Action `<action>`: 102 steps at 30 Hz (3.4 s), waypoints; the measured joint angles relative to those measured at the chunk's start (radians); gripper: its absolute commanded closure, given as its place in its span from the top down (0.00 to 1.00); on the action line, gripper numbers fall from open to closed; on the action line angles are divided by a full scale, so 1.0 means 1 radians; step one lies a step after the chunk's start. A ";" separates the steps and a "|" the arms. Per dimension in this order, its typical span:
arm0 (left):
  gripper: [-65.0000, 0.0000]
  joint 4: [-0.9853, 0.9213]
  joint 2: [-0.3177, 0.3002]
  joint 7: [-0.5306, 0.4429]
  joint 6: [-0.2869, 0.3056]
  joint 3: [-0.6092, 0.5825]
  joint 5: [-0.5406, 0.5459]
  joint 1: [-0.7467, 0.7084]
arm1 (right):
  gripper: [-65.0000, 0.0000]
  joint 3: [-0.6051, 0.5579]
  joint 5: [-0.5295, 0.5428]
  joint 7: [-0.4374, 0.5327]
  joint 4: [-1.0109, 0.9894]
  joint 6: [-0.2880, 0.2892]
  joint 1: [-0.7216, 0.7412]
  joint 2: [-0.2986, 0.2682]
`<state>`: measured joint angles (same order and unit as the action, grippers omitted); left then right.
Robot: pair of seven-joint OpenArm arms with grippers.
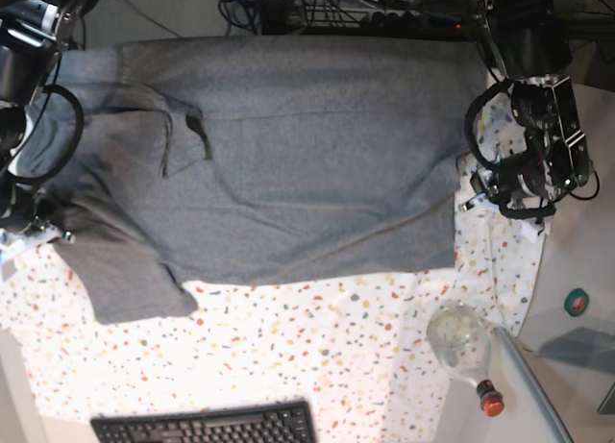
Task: Layout the t-shirt on the table in an organized manner, then fold the t-shirt properly
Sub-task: 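Grasp the shirt's side edge with both grippers, then fold the held shirt edge over toward the opposite side with both grippers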
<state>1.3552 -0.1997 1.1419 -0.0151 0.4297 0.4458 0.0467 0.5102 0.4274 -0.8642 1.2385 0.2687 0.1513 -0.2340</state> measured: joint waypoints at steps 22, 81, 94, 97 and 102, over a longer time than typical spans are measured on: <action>0.96 -0.033 -0.026 -0.010 0.008 -0.104 0.011 0.144 | 0.00 -0.008 -0.002 -0.004 -0.002 0.000 0.000 0.005; 0.00 -0.588 -0.031 -0.446 0.009 -0.381 0.011 0.536 | 0.00 -0.360 -0.001 0.581 -0.461 0.000 0.220 -0.146; 0.00 -0.358 -0.125 -0.339 -0.002 -0.382 0.323 0.310 | 0.00 -0.383 -0.003 0.676 -0.514 0.000 0.190 -0.181; 0.00 -0.230 -0.141 -0.310 -0.002 -0.382 0.357 0.240 | 0.00 -0.384 0.002 0.681 -0.510 0.001 0.186 -0.177; 0.00 -0.087 -0.156 -0.290 0.000 -0.373 0.429 0.151 | 0.00 -0.384 -0.002 0.677 -0.411 0.001 0.119 -0.196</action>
<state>1.2686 -0.3561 0.8520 -0.0151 0.0566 0.8749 0.1982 0.1265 0.4252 -0.1871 0.8276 0.2695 0.2707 -0.4305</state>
